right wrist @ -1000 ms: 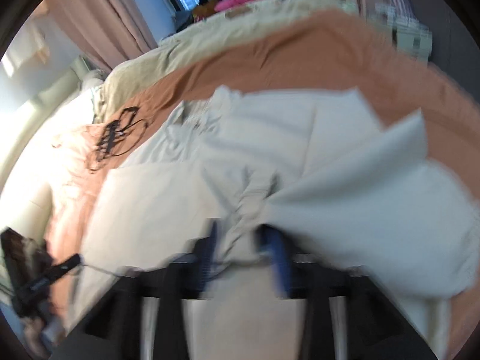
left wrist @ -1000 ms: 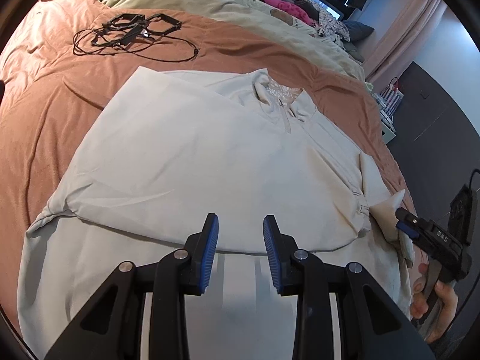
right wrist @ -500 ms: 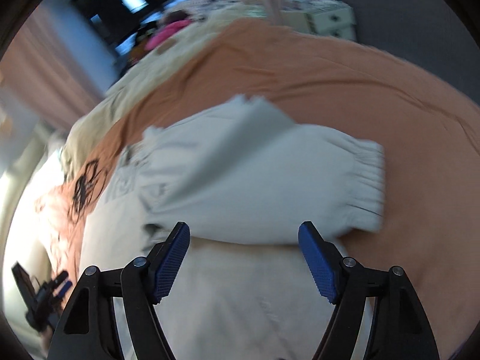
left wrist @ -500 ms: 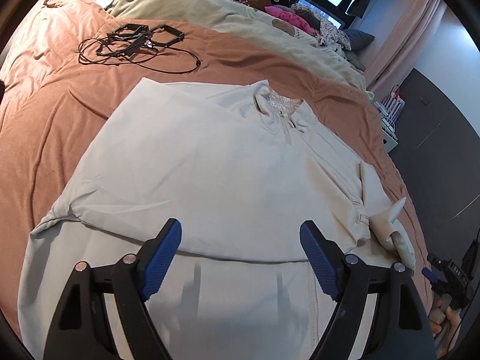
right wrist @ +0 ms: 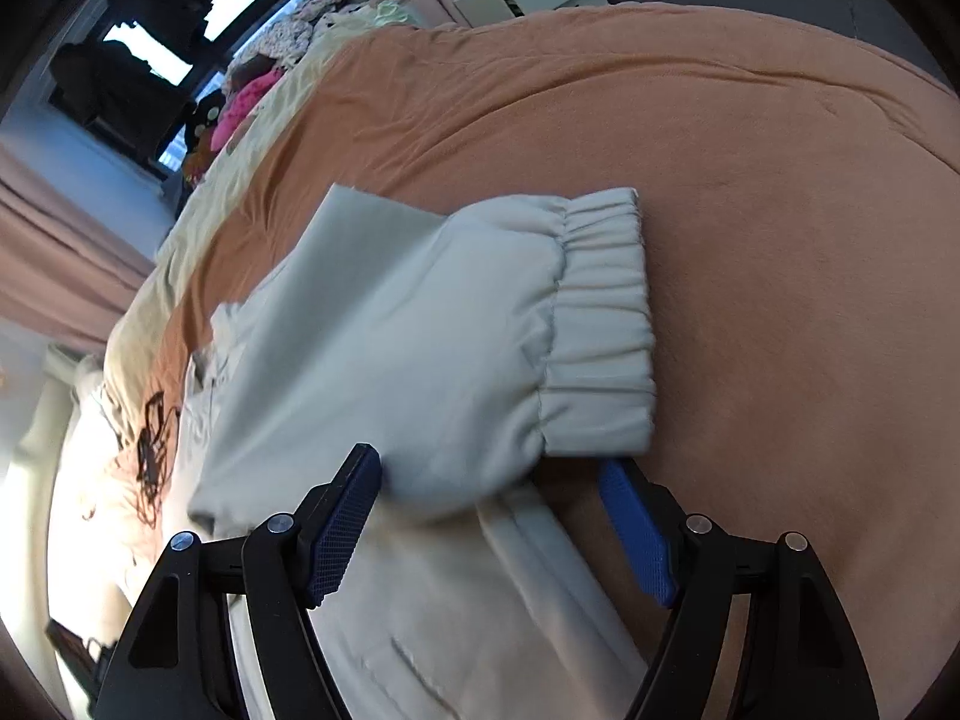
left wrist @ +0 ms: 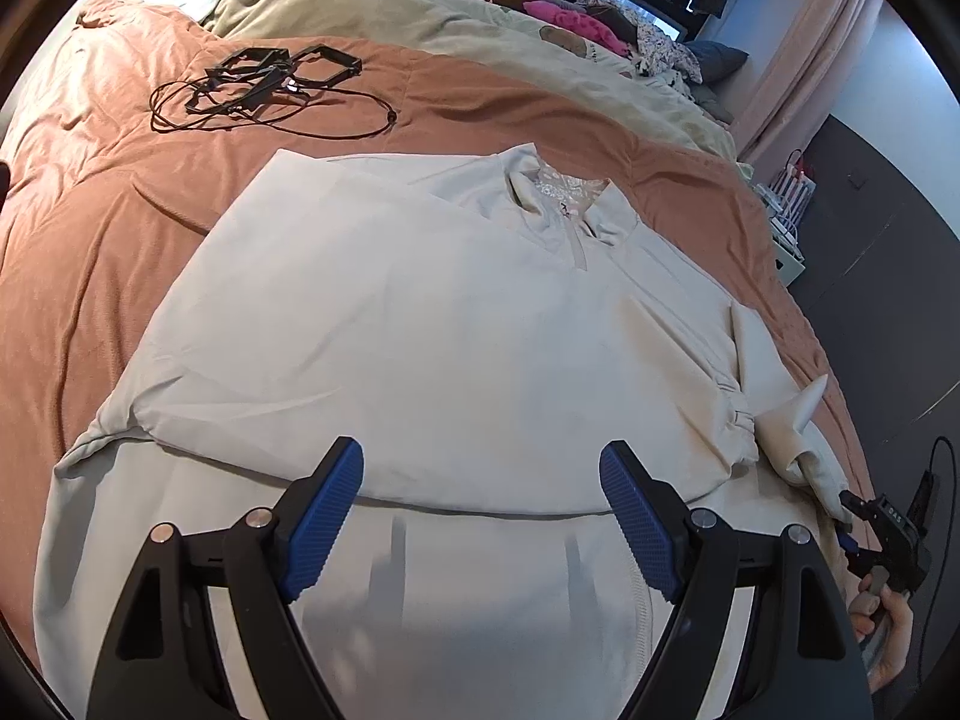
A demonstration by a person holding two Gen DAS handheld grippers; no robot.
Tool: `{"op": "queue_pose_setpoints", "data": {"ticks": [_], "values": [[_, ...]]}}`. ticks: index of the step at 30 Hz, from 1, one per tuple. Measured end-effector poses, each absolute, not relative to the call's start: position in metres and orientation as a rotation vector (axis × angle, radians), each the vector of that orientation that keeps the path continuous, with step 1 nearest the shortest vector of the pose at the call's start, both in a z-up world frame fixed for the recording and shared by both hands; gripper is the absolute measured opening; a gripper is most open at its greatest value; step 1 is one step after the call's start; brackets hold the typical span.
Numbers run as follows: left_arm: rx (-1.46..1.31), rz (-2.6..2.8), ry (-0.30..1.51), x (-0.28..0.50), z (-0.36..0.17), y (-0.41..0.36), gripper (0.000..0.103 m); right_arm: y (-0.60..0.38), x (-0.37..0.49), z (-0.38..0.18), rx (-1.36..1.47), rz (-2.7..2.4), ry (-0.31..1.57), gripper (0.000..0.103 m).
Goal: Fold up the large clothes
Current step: 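Grasp the other sleeve cuff with the right tool and lift it, then lay the held sleeve across the jacket body and open the right tool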
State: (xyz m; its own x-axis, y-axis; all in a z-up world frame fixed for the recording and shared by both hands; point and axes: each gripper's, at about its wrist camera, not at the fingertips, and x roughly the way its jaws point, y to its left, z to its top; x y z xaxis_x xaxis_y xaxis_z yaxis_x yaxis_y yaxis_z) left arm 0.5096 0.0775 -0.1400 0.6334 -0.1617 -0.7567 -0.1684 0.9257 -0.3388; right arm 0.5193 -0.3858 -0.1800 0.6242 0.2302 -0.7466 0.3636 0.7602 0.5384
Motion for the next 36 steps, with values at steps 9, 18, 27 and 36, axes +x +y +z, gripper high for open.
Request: {"op": "queue_pose_setpoints", "data": {"ticks": [9,18,27,36], "values": [[-0.420,0.020,0.875,0.507,-0.135,0.085,0.082,-0.374,0.545,-0.118,0.578,-0.063,0.782,0.006],[-0.459,0.046,0.818,0.494,-0.116,0.114,0.082,-0.275,0.556,0.001,0.376,0.111,0.634,0.006],[-0.532,0.076,0.792,0.484,-0.111,0.149,0.082,-0.140,0.566,0.044,0.253,0.315,0.598,0.005],[-0.586,0.106,0.808,0.484,-0.121,0.173,0.082,-0.045,0.584,-0.019,0.276,0.425,0.707,0.005]]}}
